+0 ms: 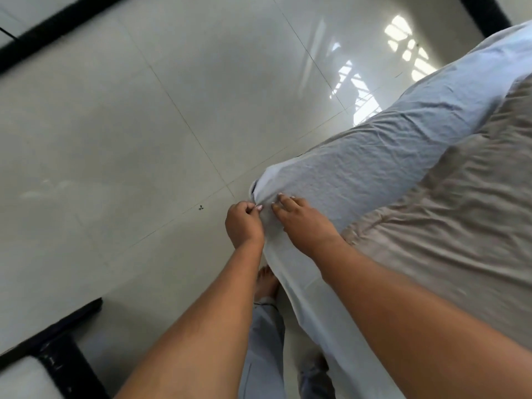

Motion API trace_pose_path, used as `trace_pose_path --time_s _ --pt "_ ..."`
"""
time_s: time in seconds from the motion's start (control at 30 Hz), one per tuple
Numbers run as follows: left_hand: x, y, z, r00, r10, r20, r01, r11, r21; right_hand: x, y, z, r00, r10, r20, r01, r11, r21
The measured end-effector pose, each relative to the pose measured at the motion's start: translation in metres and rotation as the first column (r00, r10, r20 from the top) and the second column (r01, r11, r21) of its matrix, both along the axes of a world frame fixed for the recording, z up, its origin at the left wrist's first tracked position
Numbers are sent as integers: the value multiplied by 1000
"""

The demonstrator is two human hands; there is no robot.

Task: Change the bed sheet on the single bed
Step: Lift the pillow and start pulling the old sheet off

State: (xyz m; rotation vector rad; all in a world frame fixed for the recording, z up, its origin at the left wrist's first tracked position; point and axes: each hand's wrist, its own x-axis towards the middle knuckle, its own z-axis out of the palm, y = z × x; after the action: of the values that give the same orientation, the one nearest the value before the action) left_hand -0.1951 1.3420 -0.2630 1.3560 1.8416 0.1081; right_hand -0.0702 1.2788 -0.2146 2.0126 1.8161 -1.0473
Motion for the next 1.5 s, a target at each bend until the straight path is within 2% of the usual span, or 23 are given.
trace_pose_path --time_s 0.1,0.2,0.43,0.57,0.67,0.73,0.8,0.9,1.0,1.07,1.1,1.2,1.27,1.37,1.5 --pt "2 -2 11 1000 16 7 -16 999 48 0 4 0 999 -37 8 36 998 52" --pt "1 -19 29 993 61 99 -67 996 57 2 8 2 998 -52 19 49 993 111" --pt "4 -36 60 952 114 284 -54 976 -210 11 16 23 997 75 -19 -71 983 167" --pt "10 -35 73 922 127 365 -6 949 -317 26 9 52 991 134 -32 -131 989 65" --pt "19 -40 88 888 177 425 33 897 -442 37 3 88 995 84 -60 -85 996 -22" --pt "23 -44 101 791 343 507 34 802 -597 45 -1 111 997 52 -55 -55 998 -43" --pt "28 -50 112 701 412 582 164 701 -694 55 -9 128 999 47 -20 -48 997 -66" --pt "33 -57 124 670 325 668 360 644 -675 66 -24 146 998 21 62 -15 995 -102" --pt "28 -49 125 676 68 734 522 659 -542 75 -32 152 994 5 111 6 995 -102" --pt "23 -41 120 691 -88 717 584 652 -484 80 -32 152 990 -83 117 92 993 -70" --pt "22 -38 119 710 -151 688 580 679 -450 79 -31 151 985 -130 111 135 990 -37" --pt "24 -29 117 797 -140 587 420 828 -372 67 -25 141 972 -223 69 220 974 43" --pt "24 -25 112 868 -121 481 292 909 -298 55 -18 133 961 -275 39 275 961 14" --pt "19 -22 98 937 -83 339 195 930 -310 41 -10 126 959 -281 18 282 954 -101" --pt "14 -20 95 954 -157 254 232 925 -300 28 -16 129 937 -349 -24 347 935 -68"
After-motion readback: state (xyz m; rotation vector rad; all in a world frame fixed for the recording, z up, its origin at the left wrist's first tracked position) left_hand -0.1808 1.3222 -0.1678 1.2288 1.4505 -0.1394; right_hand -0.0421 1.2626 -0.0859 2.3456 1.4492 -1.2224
